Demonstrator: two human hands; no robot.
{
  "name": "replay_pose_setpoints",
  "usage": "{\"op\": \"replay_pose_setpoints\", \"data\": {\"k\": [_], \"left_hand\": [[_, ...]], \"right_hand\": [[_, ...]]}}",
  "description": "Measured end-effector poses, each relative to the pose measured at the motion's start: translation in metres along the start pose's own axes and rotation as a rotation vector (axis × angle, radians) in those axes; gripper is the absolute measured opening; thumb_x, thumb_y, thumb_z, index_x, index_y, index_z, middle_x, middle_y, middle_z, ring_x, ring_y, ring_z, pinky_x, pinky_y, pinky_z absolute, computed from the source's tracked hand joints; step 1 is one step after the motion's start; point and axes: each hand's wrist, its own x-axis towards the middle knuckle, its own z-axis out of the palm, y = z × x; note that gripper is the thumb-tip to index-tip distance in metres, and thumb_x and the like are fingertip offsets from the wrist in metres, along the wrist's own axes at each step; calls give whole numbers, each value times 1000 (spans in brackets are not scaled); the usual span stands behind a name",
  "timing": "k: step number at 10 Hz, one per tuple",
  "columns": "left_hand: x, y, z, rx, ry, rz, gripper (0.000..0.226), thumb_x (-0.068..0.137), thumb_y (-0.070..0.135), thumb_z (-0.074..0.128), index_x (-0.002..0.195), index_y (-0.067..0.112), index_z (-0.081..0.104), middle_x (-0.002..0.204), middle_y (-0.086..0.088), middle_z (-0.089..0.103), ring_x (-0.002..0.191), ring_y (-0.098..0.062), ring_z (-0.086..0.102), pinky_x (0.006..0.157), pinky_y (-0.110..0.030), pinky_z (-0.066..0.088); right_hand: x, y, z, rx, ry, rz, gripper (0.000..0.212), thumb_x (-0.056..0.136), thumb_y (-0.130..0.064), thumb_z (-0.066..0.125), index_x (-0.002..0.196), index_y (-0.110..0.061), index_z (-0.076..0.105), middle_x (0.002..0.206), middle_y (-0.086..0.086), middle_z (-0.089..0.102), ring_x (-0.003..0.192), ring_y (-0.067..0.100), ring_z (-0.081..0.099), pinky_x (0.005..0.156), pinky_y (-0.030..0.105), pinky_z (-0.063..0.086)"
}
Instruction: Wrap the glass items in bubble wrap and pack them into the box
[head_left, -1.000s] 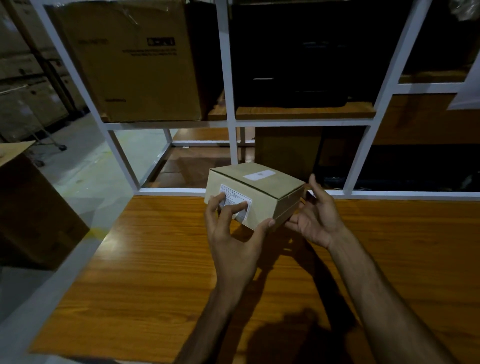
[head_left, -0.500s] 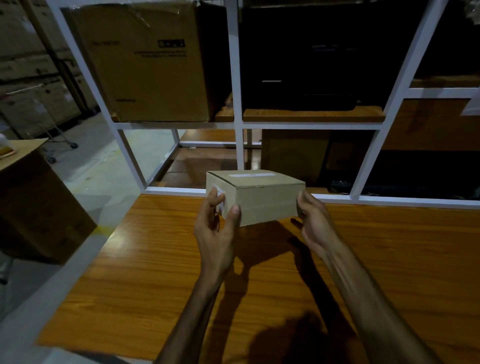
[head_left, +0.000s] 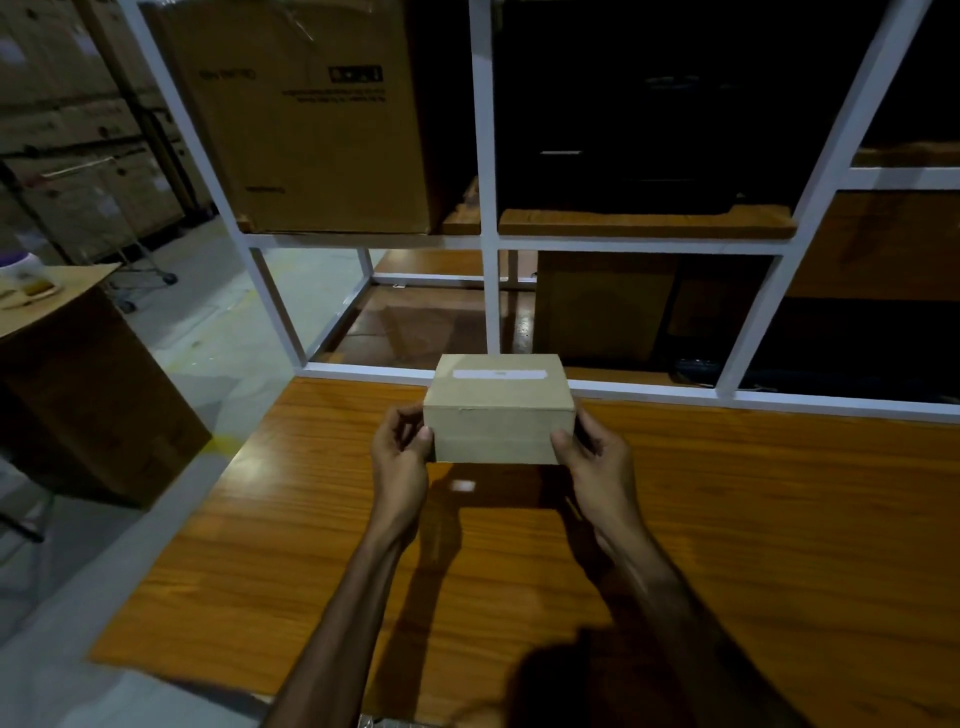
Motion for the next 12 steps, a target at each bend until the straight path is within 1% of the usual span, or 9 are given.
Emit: {"op": "replay_pose_setpoints", "data": {"k": [1, 3, 4, 5, 6, 7, 9, 11, 12], "left_hand": [[8, -26, -3, 42, 11, -57, 23, 101, -6, 54, 115, 11, 62, 120, -2, 73, 118, -19, 69, 96, -56, 60], [14, -71, 1, 108, 37, -94, 21, 95, -10, 62, 110, 5, 60, 117, -8, 71, 114, -28, 69, 70, -30, 59], [16, -89, 3, 180, 45, -72, 20, 93, -10, 66, 109, -1, 60, 120, -12, 70, 115, -27, 69, 81, -43, 63], [20, -91, 11, 212, 53, -78, 23, 90, -11, 70, 110, -3, 60, 120, -11, 70, 113, -20, 70, 84, -37, 64], [20, -94, 17, 239, 52, -121, 24, 91, -13, 67, 108, 1, 59, 118, -6, 67, 108, -17, 69, 77, -29, 65], [15, -106, 15, 285, 49, -173, 23, 95, -10, 62, 107, 8, 57, 115, -7, 68, 94, -30, 72, 56, -29, 61], [6, -110, 14, 325, 85, -279, 18, 101, -3, 57, 106, 14, 58, 105, -15, 70, 70, -27, 68, 51, -38, 56], [9, -97, 7, 519, 78, -153, 36, 102, 5, 63, 138, 9, 60, 136, -8, 65, 108, -16, 67, 72, -22, 56], [17, -71, 10, 641, 12, -36, 42, 101, 12, 66, 142, 15, 59, 145, -8, 62, 132, -23, 60, 94, -37, 58]], "right_hand": [[3, 23, 3, -40, 14, 36, 60, 100, -11, 65, 154, -30, 47, 138, -10, 63, 123, 7, 63, 96, 33, 60], [11, 65, 6, -94, 83, 92, 63, 97, 1, 65, 152, -25, 48, 131, -18, 58, 122, 3, 57, 85, 17, 56], [21, 89, 3, -181, 125, 94, 60, 95, 3, 66, 147, -24, 53, 143, -6, 61, 130, 11, 59, 93, 29, 60], [27, 107, -2, -219, 150, 120, 58, 93, 3, 68, 142, -24, 54, 144, 0, 63, 131, 15, 61, 97, 42, 61], [31, 117, -5, -241, 173, 125, 54, 93, 1, 70, 138, -27, 57, 143, 0, 64, 130, 16, 62, 97, 45, 61], [30, 123, -8, -267, 156, 131, 54, 94, 2, 68, 139, -27, 57, 142, -1, 65, 130, 15, 61, 101, 44, 59], [28, 122, -18, -302, 111, 151, 52, 95, 6, 65, 139, -21, 59, 142, 1, 63, 130, 15, 60, 105, 39, 56], [22, 112, -35, -489, 91, 102, 39, 101, -6, 63, 137, -21, 62, 138, -1, 65, 127, 17, 61, 94, 26, 52], [32, 90, -39, -616, 128, 27, 39, 103, -16, 62, 141, -25, 59, 144, -3, 61, 130, 16, 58, 91, 25, 48]]}}
